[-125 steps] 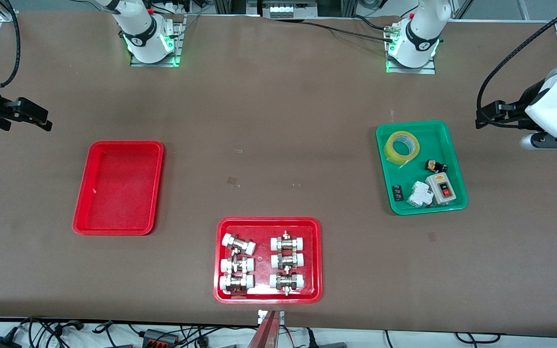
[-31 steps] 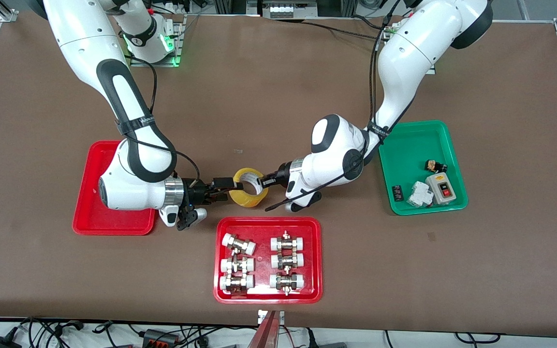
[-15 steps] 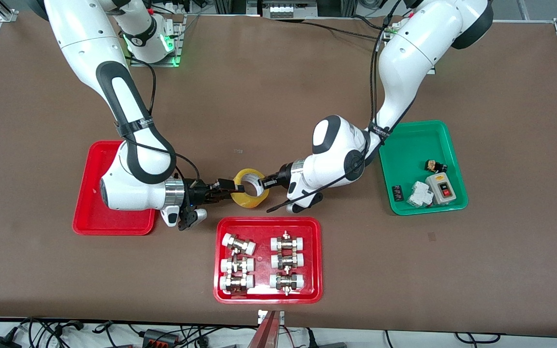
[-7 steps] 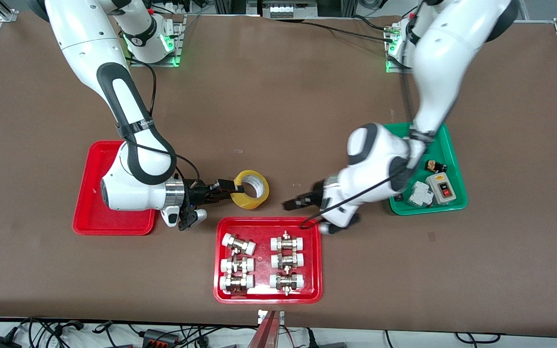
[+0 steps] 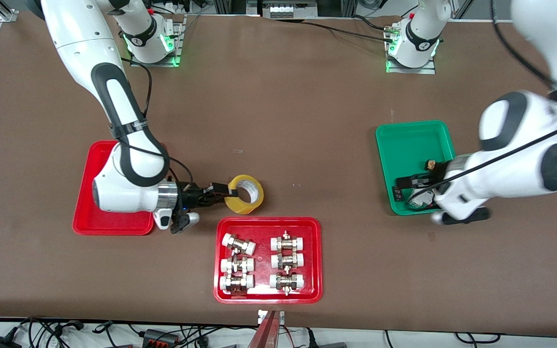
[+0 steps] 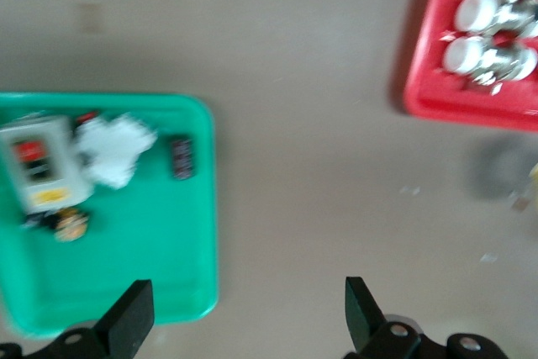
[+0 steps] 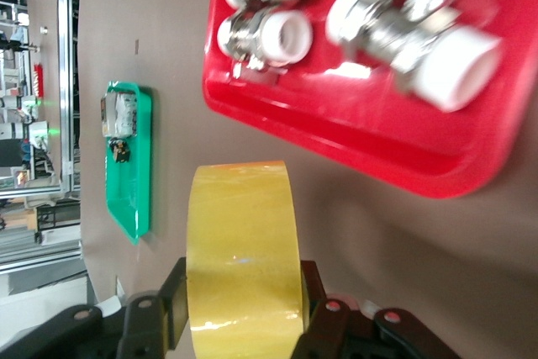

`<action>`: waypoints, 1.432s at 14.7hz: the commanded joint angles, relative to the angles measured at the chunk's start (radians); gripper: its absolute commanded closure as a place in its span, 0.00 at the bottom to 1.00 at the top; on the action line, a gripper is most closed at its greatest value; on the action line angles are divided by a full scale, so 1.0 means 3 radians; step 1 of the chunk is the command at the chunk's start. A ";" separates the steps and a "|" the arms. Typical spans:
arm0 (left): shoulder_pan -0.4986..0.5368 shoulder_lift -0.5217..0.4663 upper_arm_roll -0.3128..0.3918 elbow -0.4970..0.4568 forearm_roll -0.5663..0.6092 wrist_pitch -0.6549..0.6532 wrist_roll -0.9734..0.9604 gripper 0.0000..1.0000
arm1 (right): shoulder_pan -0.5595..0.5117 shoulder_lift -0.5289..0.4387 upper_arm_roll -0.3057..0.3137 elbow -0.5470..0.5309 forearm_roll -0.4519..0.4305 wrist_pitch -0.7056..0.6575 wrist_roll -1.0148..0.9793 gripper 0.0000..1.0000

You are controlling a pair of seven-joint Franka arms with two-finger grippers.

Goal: Left arm passes tape to right arm into tray
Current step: 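Open the left gripper and withdraw while the right gripper carries the tape, then lower the tape into the empty red tray with the right gripper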

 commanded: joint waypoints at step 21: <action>0.0488 -0.1150 -0.0098 -0.0672 0.0717 -0.0011 0.0502 0.00 | -0.1981 0.0127 0.0011 0.0024 -0.1124 -0.1335 -0.0618 0.00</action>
